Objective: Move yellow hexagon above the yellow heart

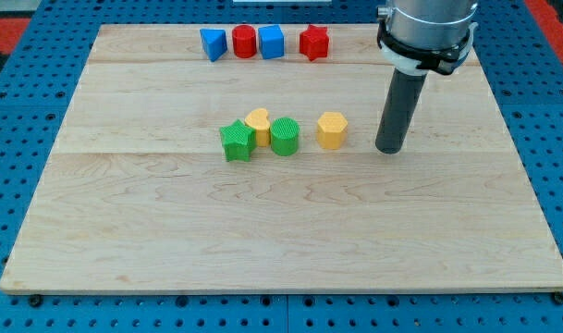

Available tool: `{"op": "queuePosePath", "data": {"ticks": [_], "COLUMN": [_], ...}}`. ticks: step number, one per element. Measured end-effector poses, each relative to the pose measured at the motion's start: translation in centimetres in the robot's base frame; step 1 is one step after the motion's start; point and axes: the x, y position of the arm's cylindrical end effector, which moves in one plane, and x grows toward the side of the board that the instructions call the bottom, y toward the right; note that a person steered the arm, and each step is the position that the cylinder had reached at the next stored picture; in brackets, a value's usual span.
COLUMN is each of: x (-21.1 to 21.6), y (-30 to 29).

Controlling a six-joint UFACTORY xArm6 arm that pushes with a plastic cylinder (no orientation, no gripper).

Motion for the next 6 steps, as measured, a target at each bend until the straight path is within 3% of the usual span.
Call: {"op": "queuePosePath", "data": {"ticks": [1,2,3,6], "x": [0.9,1.0,-1.0,-3.0], "y": [0.6,-2.5,-2.5,-11.8]}}
